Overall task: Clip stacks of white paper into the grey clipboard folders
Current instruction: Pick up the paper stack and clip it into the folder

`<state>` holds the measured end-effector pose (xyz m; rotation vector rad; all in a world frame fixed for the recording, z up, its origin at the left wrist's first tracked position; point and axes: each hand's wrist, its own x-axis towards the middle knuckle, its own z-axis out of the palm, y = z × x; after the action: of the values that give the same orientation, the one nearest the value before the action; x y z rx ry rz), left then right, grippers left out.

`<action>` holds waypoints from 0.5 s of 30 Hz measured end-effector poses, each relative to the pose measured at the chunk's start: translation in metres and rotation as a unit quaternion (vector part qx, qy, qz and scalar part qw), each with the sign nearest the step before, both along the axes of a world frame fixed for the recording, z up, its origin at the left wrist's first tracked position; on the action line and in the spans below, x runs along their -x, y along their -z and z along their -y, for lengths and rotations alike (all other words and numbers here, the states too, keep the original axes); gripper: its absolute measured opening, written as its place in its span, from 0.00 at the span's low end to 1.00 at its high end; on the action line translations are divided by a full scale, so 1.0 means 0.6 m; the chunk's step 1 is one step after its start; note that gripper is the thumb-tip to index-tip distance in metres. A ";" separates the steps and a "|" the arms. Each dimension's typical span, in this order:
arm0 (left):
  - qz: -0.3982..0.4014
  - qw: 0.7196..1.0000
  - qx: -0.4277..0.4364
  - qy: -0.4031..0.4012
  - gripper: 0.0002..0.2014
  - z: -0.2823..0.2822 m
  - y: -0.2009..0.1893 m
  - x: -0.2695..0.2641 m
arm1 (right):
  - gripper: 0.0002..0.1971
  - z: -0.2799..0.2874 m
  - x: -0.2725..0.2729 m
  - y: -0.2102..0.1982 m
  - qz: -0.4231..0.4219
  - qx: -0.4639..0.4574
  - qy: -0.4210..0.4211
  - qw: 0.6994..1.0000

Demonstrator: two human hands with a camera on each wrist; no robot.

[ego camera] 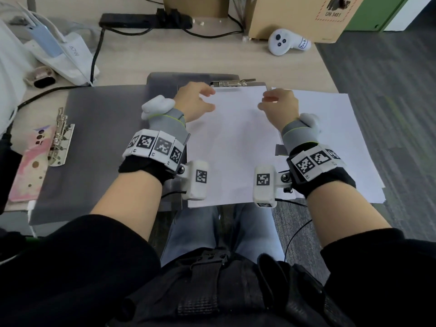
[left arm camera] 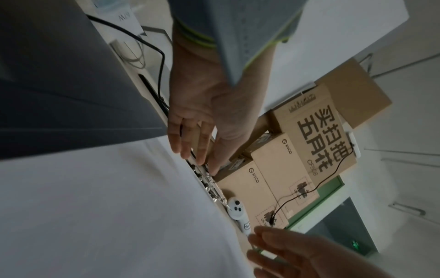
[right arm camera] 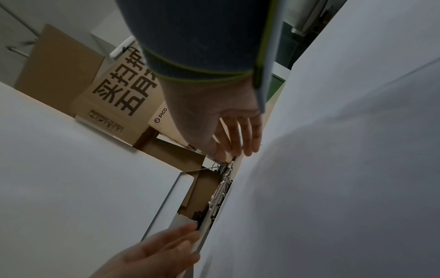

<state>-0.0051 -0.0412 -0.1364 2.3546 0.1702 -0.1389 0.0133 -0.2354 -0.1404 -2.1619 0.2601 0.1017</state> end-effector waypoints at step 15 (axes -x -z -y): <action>-0.064 0.992 -0.068 0.086 0.21 -0.017 0.043 -0.066 | 0.22 -0.067 -0.115 0.033 -0.034 -0.134 0.000 0.990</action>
<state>0.0344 -0.0310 -0.1622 2.4955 0.0381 -0.3742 0.0820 -0.1949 -0.1601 -1.8924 0.2702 0.1985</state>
